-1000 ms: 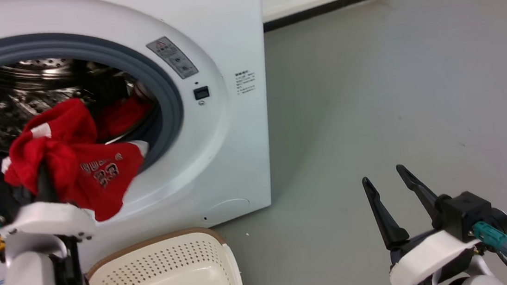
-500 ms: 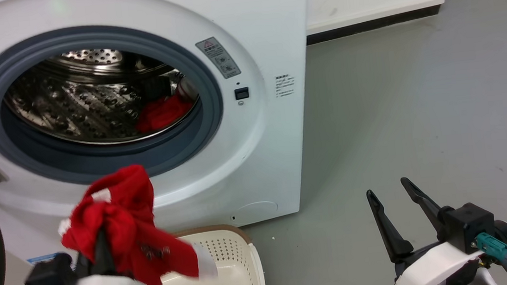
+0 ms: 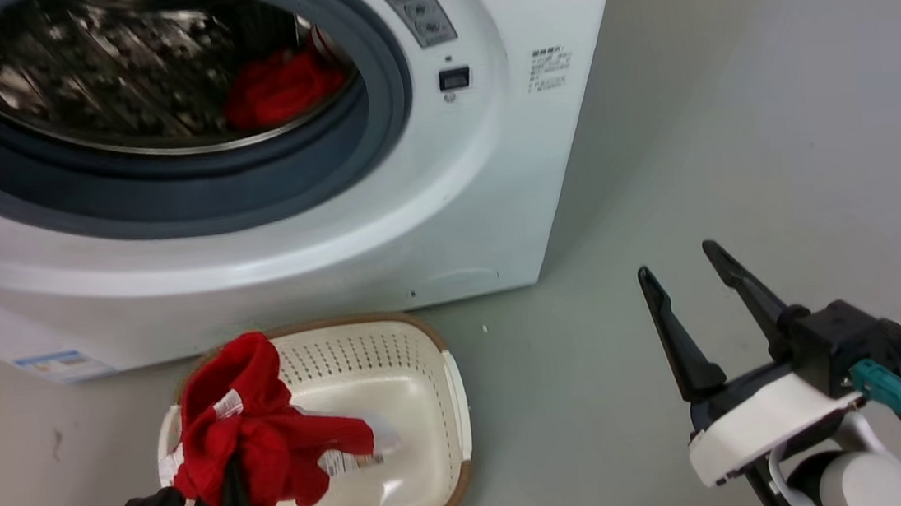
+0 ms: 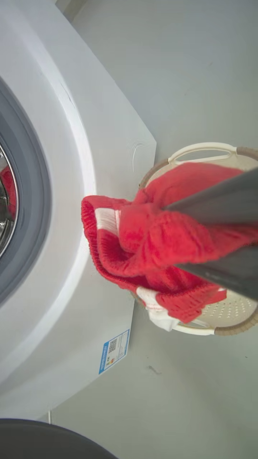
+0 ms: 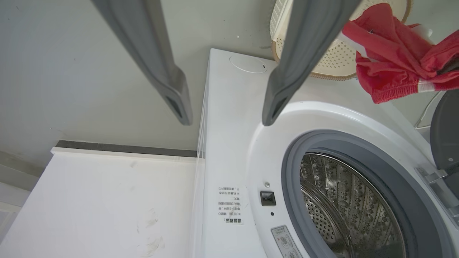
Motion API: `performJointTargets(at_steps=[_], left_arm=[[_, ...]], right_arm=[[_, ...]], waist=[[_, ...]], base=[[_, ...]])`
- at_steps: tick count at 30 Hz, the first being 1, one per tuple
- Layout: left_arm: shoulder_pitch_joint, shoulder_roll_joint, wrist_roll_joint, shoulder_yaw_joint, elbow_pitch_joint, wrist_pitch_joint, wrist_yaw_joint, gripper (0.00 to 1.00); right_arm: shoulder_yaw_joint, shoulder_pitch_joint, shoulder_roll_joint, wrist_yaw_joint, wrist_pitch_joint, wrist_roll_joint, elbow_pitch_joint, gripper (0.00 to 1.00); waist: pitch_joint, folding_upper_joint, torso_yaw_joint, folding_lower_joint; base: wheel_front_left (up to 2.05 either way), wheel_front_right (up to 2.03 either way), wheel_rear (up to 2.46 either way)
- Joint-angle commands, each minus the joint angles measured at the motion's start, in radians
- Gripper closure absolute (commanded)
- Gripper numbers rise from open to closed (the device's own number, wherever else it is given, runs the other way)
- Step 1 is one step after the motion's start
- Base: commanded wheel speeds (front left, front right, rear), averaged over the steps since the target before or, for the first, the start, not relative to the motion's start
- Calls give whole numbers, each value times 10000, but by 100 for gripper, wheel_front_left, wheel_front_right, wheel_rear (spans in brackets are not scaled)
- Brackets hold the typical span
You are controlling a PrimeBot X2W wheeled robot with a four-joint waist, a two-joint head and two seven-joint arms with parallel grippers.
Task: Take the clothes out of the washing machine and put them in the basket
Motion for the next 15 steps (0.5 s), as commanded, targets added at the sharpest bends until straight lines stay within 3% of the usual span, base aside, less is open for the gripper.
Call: performJointTargets(at_steps=[1,9,15], left_arm=[[-411,-48,-82,42,434,-110,-90,100],[-2049,181,-190,163,3004,-243,-449,100],[-3382,508,-71,363,4635,-273,-443,100]], right_arm=[[11,-293,17,-7,-63,-17,-75,0],[249,-1176,18,-7,-284,19,0,0],[444,-1729,18,-7,-487,164,42,0]], waist=[[870,0,-89,-1],[2414,0,-489,-1],[3521,0,-825,-1]], base=[[0,0,0],[0,0,0],[0,0,0]])
